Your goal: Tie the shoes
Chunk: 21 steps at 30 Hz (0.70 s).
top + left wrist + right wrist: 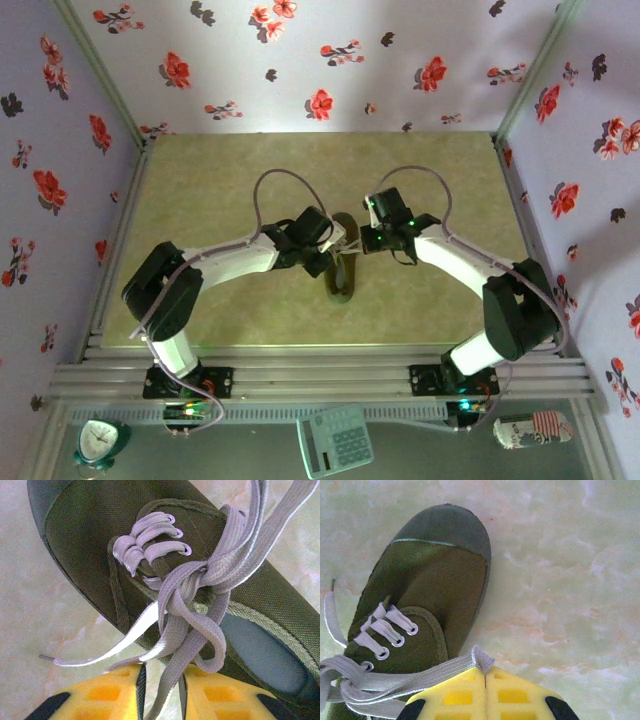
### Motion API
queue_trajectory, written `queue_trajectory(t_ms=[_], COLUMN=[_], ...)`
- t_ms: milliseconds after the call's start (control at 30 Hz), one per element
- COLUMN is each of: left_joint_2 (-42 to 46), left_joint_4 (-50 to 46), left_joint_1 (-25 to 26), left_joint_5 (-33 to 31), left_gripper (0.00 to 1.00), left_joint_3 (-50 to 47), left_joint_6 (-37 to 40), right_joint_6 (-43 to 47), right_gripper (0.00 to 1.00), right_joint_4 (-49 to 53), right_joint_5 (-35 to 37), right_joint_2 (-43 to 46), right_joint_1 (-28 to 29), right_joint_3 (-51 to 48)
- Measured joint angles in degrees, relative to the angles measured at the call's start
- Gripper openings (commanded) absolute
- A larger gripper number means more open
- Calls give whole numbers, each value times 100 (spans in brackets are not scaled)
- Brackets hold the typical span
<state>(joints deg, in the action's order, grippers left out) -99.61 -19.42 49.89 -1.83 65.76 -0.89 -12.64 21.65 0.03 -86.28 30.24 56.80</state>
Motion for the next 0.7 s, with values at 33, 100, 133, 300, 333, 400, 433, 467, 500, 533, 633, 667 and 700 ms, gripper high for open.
queue_trajectory(t_ms=[33,100,133,300,333,400,433,467,500,533,633,667,700], left_joint_2=[-4,-20,-24,-46,-50,-52,-52,-52,-52,-52,17,98,201], left_joint_4=[-2,-11,-15,-39,-42,-44,-46,-44,-44,-44,24,63,107], left_joint_1=[0,0,0,0,0,0,0,0,0,0,0,0,-2], left_joint_5=[-13,-31,-42,-76,-79,-79,-81,-81,-81,-81,-61,-28,39], left_gripper=[23,19,17,9,6,0,0,0,0,0,0,0,0], left_joint_3=[7,22,22,22,22,22,22,22,22,20,-76,-170,-278], left_joint_6=[2,11,22,31,35,72,70,74,87,90,90,92,92], right_joint_6=[-2,-7,-28,-90,-92,-92,-92,-92,-94,-94,-105,-107,-109], right_gripper=[0,0,0,0,0,0,0,0,0,0,0,0,0], right_joint_4=[20,42,55,105,109,120,125,125,125,133,144,146,144], right_joint_5=[0,-4,-4,-22,-24,-26,-26,-26,-26,-26,-24,-24,-24], right_joint_2=[-9,-57,-96,-319,-350,-396,-407,-413,-413,-413,-411,-411,-407], right_joint_1=[-2,-13,-24,-66,-66,-74,-74,-74,-74,-74,-81,-85,-92], right_joint_3=[48,155,208,398,428,483,501,509,511,511,511,509,505])
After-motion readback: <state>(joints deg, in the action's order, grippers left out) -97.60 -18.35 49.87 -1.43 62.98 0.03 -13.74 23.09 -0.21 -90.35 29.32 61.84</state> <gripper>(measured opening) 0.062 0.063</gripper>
